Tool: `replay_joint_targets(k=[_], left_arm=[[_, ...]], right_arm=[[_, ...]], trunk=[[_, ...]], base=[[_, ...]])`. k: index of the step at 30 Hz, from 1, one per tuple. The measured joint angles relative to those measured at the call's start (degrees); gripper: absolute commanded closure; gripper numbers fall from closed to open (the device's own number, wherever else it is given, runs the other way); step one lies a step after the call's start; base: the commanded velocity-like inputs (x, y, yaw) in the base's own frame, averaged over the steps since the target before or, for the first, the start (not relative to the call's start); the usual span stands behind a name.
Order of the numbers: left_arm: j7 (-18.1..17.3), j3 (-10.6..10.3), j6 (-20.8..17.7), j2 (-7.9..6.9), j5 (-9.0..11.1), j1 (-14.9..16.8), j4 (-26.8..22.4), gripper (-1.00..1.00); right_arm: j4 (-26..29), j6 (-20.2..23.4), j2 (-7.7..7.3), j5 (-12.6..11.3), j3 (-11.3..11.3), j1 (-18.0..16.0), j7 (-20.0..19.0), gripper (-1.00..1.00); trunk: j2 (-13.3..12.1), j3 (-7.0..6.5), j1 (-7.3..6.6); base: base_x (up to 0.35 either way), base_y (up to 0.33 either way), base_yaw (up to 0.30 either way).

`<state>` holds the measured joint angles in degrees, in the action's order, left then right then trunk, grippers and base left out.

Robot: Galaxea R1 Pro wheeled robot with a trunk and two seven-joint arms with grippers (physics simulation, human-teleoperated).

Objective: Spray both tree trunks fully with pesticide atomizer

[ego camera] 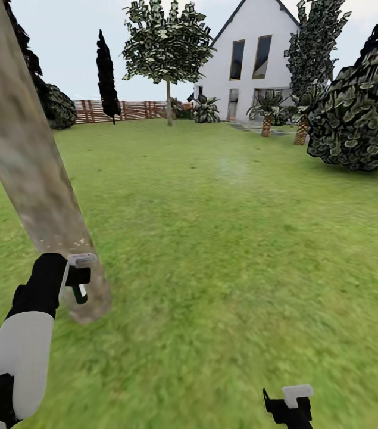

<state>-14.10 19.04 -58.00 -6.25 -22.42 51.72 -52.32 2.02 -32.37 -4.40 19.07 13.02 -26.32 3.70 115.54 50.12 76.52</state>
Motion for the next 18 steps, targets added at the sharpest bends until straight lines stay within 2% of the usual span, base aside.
replay_joint_targets(k=[10, 14, 15, 18], left_arm=[[0.02, 0.01, 0.01, -0.13, -0.02, 0.00, 0.07, 1.00], [0.14, 0.27, 0.06, -0.34, -0.09, -0.23, 0.05, 1.00], [0.24, 0.44, 0.08, -0.58, -0.20, -0.38, 0.01, 1.00], [0.31, 0.61, 0.13, -3.47, -0.31, -0.87, 0.03, 1.00]], right_arm=[[0.03, 0.00, 0.06, 0.01, 0.00, 0.00, -0.09, -1.00], [0.06, 0.01, 0.09, 0.00, 0.00, -0.01, -0.09, -1.00], [0.07, 0.01, 0.09, 0.00, 0.00, -0.01, -0.09, -1.00], [0.06, 0.01, 0.09, 0.00, 0.00, -0.01, -0.09, -1.00]], trunk=[[0.00, 0.00, 0.00], [0.00, 0.00, 0.00], [0.00, 0.00, 0.00], [0.00, 0.00, 0.00]], base=[[0.086, -0.267, 0.000], [0.088, -0.267, 0.170], [0.094, -0.267, 0.264], [0.095, -0.268, 0.273]])
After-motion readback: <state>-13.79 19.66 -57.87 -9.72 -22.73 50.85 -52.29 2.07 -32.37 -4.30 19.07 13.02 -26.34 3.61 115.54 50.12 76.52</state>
